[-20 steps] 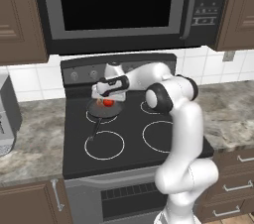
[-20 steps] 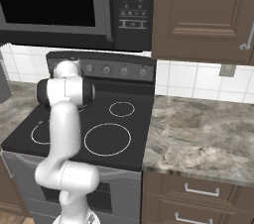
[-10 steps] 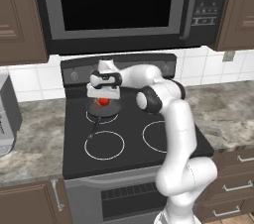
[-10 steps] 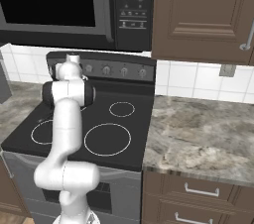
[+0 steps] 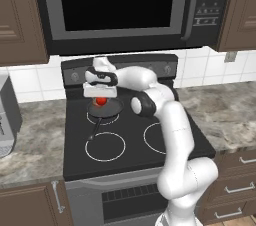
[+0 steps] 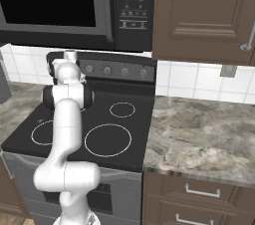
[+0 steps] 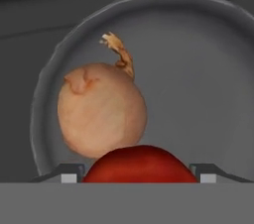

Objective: Put the tomato and onion in the pan. Then turn on the rear left burner and set the heat to medium.

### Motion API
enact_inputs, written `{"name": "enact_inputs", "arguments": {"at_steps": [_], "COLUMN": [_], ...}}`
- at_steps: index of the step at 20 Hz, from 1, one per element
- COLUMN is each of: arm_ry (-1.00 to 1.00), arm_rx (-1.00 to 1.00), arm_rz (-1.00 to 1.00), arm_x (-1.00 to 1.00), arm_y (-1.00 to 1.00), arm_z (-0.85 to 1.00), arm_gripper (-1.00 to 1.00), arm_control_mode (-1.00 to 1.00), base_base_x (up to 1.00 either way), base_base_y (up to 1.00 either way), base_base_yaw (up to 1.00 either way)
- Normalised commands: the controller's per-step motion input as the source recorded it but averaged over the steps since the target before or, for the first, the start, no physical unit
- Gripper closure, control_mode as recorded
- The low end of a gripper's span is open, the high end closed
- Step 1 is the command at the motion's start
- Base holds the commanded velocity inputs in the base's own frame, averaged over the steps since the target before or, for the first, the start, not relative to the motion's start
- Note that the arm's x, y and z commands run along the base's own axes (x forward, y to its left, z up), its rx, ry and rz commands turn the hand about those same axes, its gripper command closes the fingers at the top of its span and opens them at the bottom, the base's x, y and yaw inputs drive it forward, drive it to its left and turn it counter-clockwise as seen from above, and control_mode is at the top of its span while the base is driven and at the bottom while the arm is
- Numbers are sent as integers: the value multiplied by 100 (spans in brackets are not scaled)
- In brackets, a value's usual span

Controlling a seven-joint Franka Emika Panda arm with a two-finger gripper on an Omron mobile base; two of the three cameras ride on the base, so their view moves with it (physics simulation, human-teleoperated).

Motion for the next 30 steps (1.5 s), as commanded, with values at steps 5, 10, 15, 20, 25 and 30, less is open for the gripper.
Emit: {"name": "enact_inputs", "arguments": {"at_steps": [5, 10, 15, 20, 25, 30], "arm_ry": [0, -7, -15, -28, -52, -54], "arm_rx": [0, 0, 0, 0, 0, 0], "arm_rz": [0, 0, 0, 0, 0, 0], "arm_x": [-10, -35, -35, -51, -86, -71], "arm_y": [-30, -27, -2, 0, -4, -12], "arm_z": [-38, -12, -5, 0, 4, 9], "arm_gripper": [-100, -100, -100, -100, -100, -100], "arm_control_mode": [-100, -100, -100, -100, -100, -100], "base_base_x": [0, 0, 0, 0, 0, 0], "base_base_y": [0, 0, 0, 0, 0, 0], "base_base_yaw": [0, 0, 0, 0, 0, 0]}}
